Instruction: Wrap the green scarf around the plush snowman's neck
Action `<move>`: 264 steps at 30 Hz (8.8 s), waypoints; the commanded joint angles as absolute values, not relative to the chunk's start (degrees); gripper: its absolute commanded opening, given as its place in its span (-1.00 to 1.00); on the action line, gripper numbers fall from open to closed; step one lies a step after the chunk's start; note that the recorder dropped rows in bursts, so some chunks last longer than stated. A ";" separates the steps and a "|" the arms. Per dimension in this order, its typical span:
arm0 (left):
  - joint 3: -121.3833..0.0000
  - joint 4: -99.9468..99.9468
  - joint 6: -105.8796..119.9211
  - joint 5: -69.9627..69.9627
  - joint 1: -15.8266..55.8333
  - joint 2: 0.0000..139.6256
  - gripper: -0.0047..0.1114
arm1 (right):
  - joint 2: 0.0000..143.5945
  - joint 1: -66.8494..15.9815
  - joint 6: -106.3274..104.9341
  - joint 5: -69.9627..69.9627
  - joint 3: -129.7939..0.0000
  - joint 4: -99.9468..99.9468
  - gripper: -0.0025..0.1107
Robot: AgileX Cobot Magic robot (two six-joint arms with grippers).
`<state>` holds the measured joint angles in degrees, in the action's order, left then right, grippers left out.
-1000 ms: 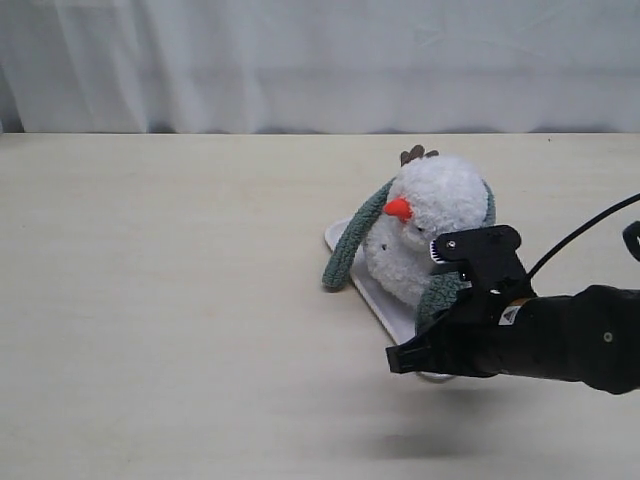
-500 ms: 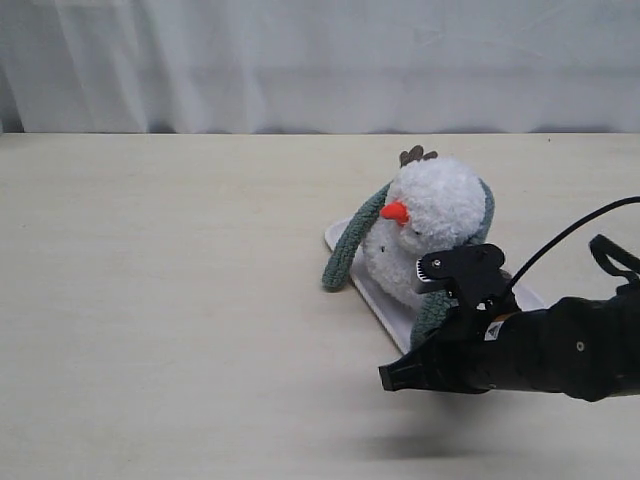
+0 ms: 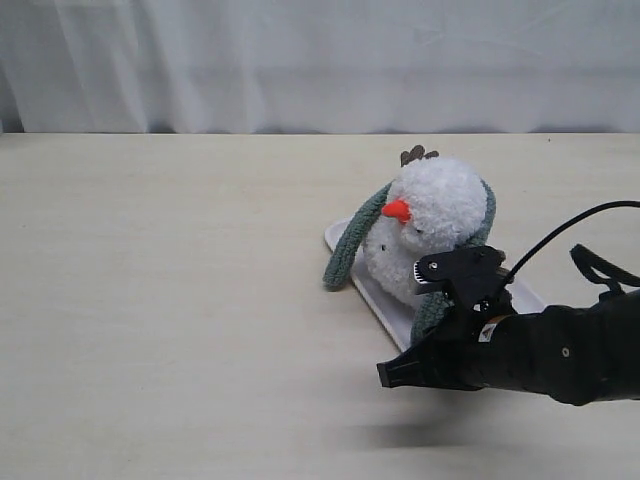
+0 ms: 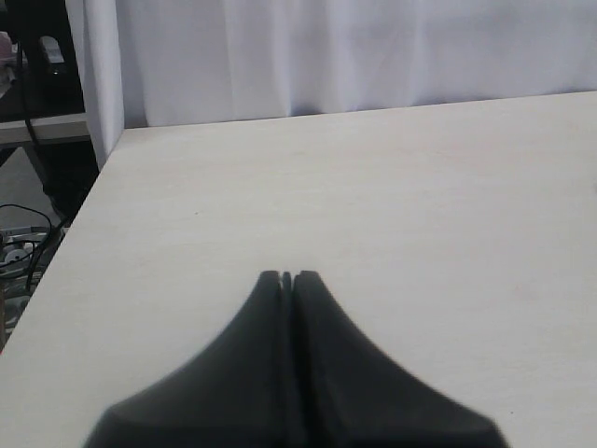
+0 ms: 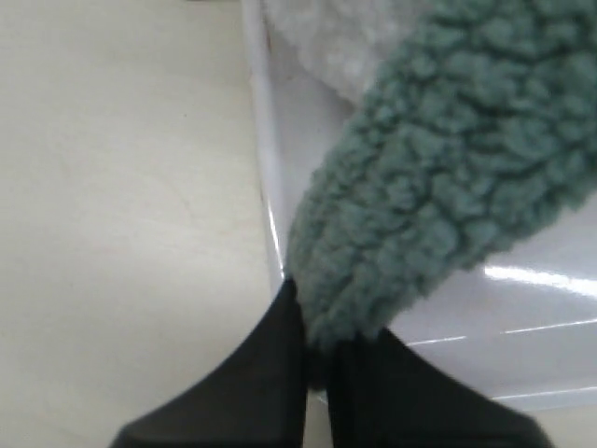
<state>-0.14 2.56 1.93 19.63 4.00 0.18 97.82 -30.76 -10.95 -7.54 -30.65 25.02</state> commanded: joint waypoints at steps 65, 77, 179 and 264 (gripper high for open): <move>0.00 2.31 2.15 18.96 4.40 0.00 -0.92 | 68.34 -30.73 6.97 25.73 -42.07 -8.56 -0.88; 0.00 2.31 2.15 18.96 4.40 0.00 -0.92 | 77.09 -21.15 26.23 33.30 -52.50 -25.97 -0.88; 0.00 2.31 2.15 18.96 4.40 0.00 -0.92 | 90.95 -24.10 7.30 23.15 -50.65 -8.50 -0.88; 0.00 2.31 2.15 18.96 4.40 0.00 -0.92 | 105.52 4.46 -20.24 19.64 -46.42 23.85 -0.39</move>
<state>-0.14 2.56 1.93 19.63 4.00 0.18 103.65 4.43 -17.05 20.26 -45.31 22.05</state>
